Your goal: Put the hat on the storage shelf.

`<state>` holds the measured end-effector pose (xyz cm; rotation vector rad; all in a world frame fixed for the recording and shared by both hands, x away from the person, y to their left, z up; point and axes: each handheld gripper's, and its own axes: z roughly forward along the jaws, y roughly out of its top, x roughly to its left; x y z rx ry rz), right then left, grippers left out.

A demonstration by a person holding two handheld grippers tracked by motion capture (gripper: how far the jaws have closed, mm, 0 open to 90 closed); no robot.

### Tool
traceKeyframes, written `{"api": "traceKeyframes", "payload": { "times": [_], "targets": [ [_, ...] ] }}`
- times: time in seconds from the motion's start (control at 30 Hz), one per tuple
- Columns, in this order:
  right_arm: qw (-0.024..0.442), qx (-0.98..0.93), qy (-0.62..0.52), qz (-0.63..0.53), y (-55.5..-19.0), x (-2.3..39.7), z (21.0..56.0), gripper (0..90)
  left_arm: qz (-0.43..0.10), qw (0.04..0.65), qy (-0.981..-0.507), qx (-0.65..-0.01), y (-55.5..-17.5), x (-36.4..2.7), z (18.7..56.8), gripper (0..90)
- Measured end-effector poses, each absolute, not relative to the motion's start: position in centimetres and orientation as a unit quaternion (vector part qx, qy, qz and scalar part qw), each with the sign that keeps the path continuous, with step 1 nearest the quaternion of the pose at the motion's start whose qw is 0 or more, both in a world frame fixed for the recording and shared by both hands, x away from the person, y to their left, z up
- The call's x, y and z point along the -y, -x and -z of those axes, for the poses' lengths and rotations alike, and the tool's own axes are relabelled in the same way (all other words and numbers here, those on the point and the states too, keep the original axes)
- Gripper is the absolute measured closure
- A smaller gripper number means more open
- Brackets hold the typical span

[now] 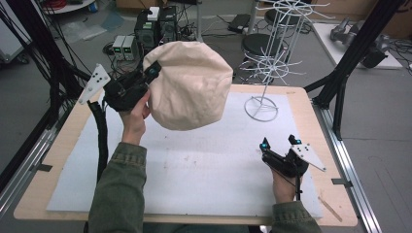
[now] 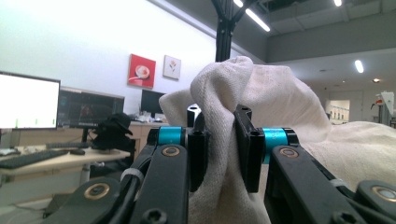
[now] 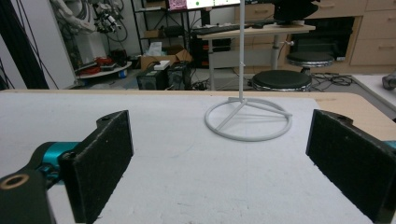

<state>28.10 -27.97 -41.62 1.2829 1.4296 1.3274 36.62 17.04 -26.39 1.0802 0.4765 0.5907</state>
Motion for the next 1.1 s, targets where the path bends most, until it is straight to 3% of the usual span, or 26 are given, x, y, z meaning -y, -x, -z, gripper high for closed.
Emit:
{"api": "traceKeyframes", "payload": {
  "times": [1.1],
  "targets": [
    [0.386,-0.566,-0.503,-0.527,-27.9,28.2,41.7,6.5,-0.273,0.817,-0.469,-0.193,-42.9,-5.7,17.8,77.2]
  ]
}}
